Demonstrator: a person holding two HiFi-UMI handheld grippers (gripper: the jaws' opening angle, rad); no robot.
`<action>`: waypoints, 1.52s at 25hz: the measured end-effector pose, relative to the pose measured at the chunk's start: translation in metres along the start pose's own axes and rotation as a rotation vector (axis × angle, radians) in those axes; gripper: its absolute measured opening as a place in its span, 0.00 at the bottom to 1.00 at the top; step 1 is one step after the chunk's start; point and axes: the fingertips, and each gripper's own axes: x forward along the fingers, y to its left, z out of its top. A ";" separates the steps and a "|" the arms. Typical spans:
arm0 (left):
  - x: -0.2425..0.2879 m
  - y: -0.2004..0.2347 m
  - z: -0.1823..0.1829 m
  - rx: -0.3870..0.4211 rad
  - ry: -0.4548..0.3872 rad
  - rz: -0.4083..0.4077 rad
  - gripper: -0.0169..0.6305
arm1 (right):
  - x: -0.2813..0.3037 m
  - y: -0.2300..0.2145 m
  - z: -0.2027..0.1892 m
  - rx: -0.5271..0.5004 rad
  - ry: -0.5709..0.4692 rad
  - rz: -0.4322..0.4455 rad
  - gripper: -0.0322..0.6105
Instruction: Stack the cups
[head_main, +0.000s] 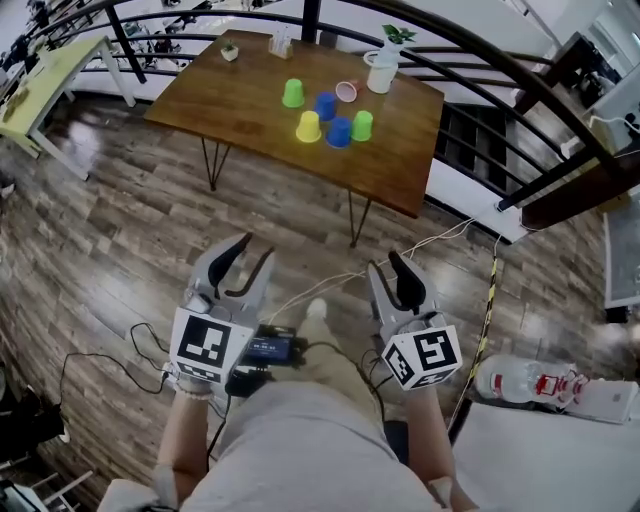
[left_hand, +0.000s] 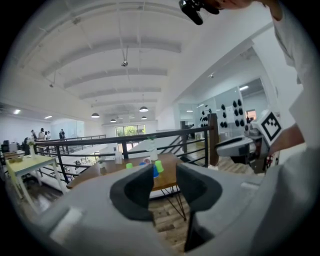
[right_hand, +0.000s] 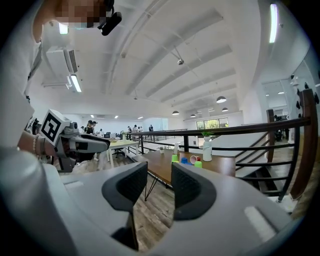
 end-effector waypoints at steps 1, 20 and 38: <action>0.011 0.005 0.002 0.001 0.001 0.004 0.23 | 0.009 -0.008 0.001 -0.002 0.007 0.010 0.26; 0.163 0.061 0.028 -0.004 0.042 0.057 0.23 | 0.116 -0.127 0.020 0.008 0.043 0.065 0.26; 0.289 0.120 -0.021 -0.009 0.130 -0.101 0.30 | 0.218 -0.192 -0.017 0.034 0.124 -0.032 0.29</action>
